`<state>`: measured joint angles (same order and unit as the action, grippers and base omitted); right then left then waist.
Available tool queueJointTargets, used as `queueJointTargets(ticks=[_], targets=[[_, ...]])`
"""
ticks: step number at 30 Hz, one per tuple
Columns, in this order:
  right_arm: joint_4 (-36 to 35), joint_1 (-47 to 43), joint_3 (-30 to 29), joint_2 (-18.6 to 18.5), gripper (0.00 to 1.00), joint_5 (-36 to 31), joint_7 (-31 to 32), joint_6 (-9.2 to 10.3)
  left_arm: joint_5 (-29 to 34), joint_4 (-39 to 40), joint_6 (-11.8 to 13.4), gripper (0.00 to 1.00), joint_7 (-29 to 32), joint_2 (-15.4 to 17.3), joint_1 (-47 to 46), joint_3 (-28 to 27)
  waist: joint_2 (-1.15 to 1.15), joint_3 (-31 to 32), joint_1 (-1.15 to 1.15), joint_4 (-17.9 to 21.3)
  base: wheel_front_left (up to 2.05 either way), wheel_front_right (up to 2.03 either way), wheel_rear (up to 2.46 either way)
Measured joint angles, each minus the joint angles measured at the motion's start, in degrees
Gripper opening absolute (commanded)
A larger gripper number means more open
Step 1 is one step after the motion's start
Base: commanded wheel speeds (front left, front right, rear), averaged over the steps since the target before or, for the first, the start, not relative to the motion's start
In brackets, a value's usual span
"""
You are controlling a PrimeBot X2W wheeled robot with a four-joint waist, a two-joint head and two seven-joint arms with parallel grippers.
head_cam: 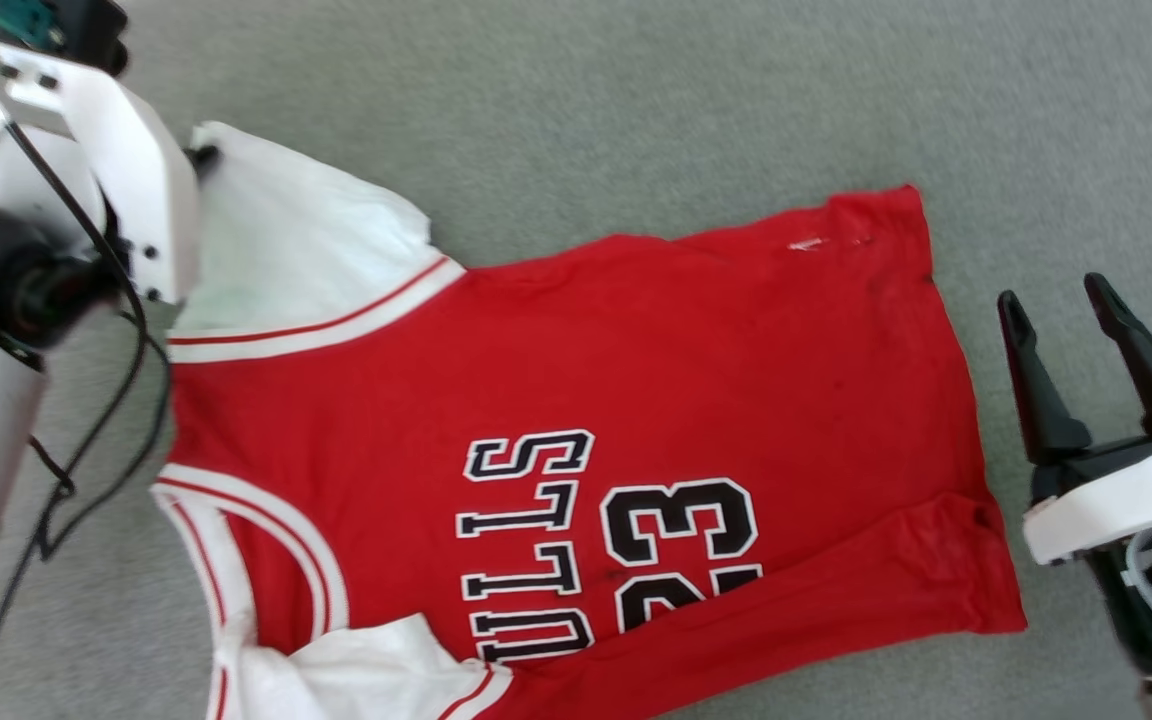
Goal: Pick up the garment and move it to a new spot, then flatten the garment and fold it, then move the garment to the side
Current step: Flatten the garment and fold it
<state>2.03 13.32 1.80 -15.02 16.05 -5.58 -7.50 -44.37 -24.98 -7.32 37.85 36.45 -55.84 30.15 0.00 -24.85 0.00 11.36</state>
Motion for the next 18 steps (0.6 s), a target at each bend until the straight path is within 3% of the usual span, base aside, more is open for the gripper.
queueJointTargets(ticks=[5,11,18], targets=[[-2.07,0.02,-1.31,-4.98,1.0,1.88,9.68,0.0,-3.12,6.71,-0.07,0.0,-4.49,-0.29,3.24,1.78,0.0,3.17,0.0,-2.91,0.0,0.0,0.0],[-4.61,2.33,-0.74,-11.03,1.0,4.64,27.86,0.0,-4.31,16.67,-0.08,0.0,-7.69,1.57,7.42,4.17,0.0,5.54,0.0,-7.24,0.0,0.0,0.0],[-3.5,7.43,-1.33,-13.49,1.0,8.79,48.98,-0.02,-4.28,28.98,0.59,0.0,-8.89,3.41,11.43,4.89,0.0,5.69,0.0,-12.34,0.0,0.0,0.0]])
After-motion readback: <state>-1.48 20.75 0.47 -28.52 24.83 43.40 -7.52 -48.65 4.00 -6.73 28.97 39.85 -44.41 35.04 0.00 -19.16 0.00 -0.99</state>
